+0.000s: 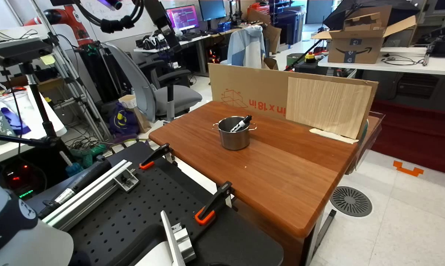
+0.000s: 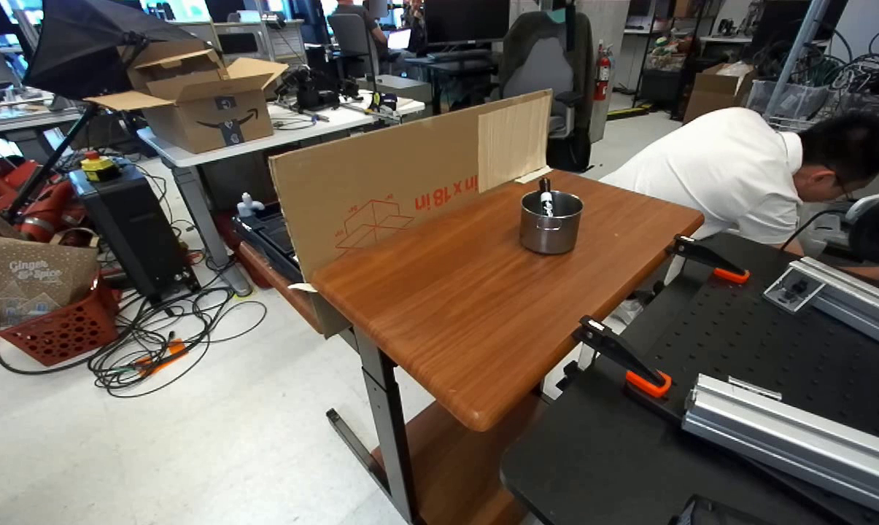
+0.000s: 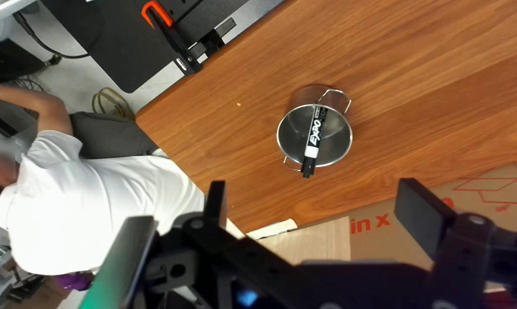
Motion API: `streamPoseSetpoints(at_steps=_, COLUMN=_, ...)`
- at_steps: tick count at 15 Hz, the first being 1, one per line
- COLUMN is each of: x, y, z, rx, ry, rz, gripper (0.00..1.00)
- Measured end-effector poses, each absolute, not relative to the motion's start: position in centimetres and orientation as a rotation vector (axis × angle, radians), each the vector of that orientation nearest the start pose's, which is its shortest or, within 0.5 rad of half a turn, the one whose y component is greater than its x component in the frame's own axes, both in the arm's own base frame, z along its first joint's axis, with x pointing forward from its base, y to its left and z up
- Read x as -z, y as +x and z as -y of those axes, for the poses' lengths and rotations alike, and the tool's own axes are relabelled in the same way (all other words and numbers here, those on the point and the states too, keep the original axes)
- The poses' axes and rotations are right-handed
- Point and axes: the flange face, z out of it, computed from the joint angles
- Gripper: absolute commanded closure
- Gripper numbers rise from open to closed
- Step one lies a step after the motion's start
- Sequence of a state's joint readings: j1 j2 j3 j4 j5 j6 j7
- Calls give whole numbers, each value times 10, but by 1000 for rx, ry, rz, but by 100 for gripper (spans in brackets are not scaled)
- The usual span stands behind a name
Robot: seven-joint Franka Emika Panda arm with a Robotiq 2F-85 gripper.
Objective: Pick up the pen from the silver pot and put it on the table
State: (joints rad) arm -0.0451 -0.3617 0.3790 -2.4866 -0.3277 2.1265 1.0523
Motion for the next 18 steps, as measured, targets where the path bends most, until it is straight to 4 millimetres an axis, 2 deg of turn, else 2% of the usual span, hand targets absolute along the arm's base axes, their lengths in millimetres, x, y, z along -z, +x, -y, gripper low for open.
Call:
streamPoseSetpoints(at_steps=4, x=-379, y=424, z=-100, rx=420, ry=-3249, rz=-1226, gripper=0)
streamPoseSetpoints(at_steps=7, x=-354, y=437, z=-83, rx=442, ry=-3193, rz=-1357, gripper=0)
streamPoseSetpoints(at_steps=13, x=-320, y=474, z=-61, rx=582, ry=-3129, rz=-1447, gripper=0)
streamPoseSetpoints(at_steps=18, x=-281, y=504, z=-53, rx=650, ry=-3087, rz=-1473, gripper=0)
